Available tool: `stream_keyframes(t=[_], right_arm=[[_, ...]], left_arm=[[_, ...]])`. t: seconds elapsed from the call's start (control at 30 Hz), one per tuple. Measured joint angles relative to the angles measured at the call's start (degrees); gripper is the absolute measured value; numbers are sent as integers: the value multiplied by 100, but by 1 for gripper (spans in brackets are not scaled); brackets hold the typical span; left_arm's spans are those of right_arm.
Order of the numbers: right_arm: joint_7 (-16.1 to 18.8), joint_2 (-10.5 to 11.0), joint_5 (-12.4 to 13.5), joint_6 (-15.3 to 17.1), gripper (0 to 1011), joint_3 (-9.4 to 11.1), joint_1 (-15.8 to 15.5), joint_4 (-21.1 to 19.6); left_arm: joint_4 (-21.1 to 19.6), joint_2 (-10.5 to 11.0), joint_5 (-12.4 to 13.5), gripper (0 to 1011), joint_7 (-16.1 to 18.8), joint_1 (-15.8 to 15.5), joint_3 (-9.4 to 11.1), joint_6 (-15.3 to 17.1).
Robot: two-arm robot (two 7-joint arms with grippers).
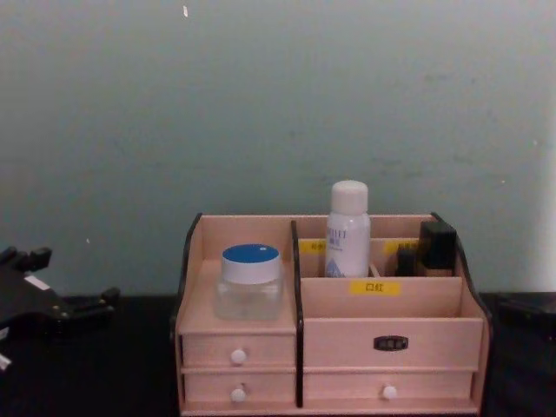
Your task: Pick up the facial cleanser and watermelon frost from the table and place them into the tiered storage box.
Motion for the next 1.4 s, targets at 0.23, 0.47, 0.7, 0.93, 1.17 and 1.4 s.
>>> stream_keyframes(t=[0.23, 0.47, 0.7, 0.93, 1.17, 1.4], right_arm=[[0, 3, 2, -11, 1000, -1, 1, -5], [-1, 7, 4, -22, 1000, -4, 4, -9], [-3, 9, 5, -28, 1000, -7, 6, -12], [-5, 9, 7, -33, 1000, -8, 7, -13], [-9, 9, 11, -35, 1000, -8, 7, -13], [-9, 9, 14, -36, 1000, -8, 7, -13]], left_arm=[[0, 0, 0, 1001, 0, 0, 0, 0], [0, 0, 0, 1001, 0, 0, 0, 0], [0, 0, 0, 1001, 0, 0, 0, 0], [0, 0, 0, 1001, 1, 0, 0, 0], [0, 0, 0, 1001, 0, 0, 0, 0], [0, 0, 0, 1001, 0, 0, 0, 0]])
